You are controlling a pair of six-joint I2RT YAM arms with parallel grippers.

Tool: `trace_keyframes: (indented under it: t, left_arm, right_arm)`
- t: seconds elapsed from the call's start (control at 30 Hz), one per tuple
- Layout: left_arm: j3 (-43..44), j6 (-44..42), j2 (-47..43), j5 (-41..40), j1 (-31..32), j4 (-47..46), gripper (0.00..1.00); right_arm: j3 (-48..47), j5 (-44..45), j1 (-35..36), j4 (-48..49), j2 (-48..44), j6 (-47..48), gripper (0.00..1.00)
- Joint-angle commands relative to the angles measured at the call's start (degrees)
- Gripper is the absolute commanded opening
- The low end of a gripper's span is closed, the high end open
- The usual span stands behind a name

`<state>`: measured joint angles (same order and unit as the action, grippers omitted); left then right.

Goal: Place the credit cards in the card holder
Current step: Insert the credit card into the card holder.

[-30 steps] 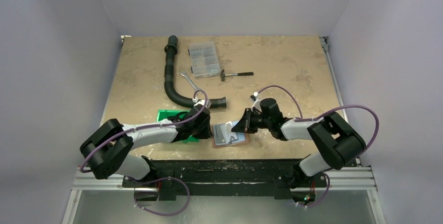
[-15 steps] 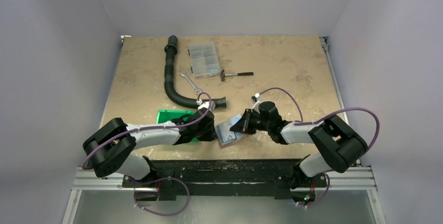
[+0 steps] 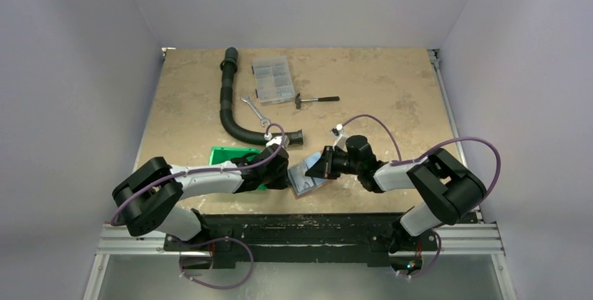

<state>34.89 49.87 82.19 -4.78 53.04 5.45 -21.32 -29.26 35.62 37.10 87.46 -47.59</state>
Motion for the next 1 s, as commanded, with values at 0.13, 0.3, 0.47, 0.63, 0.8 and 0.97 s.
trace_keyframes:
  t: [0.13,0.3,0.47,0.63,0.8,0.97]
  left_arm:
    - [3.37,-1.37,1.57,-0.81,0.73,0.26,0.00]
    - [4.13,-1.30,2.35,-0.54,0.75,-0.09,0.00]
    - [5.31,-1.58,2.30,-1.28,0.76,0.43,0.00]
    - [5.54,-1.63,2.72,-1.55,0.75,0.22,0.00]
    - [6.19,-1.76,3.24,-1.59,0.75,0.36,0.00]
    - [5.90,-2.45,2.32,-1.82,0.73,2.01,0.00]
  right_arm:
    - [-1.77,-4.03,1.12,-3.85,1.18,7.94,0.11]
    - [-3.15,-4.34,1.51,-3.65,2.91,9.61,0.11]
    - [-4.29,-2.58,1.56,-9.21,1.67,13.09,0.20]
    - [-5.12,-1.39,1.62,-13.29,-1.46,14.94,0.24]
    - [-5.97,-1.32,1.64,-15.26,-2.90,14.54,0.30]
    - [-7.62,2.30,1.56,-22.04,-6.29,12.44,0.42]
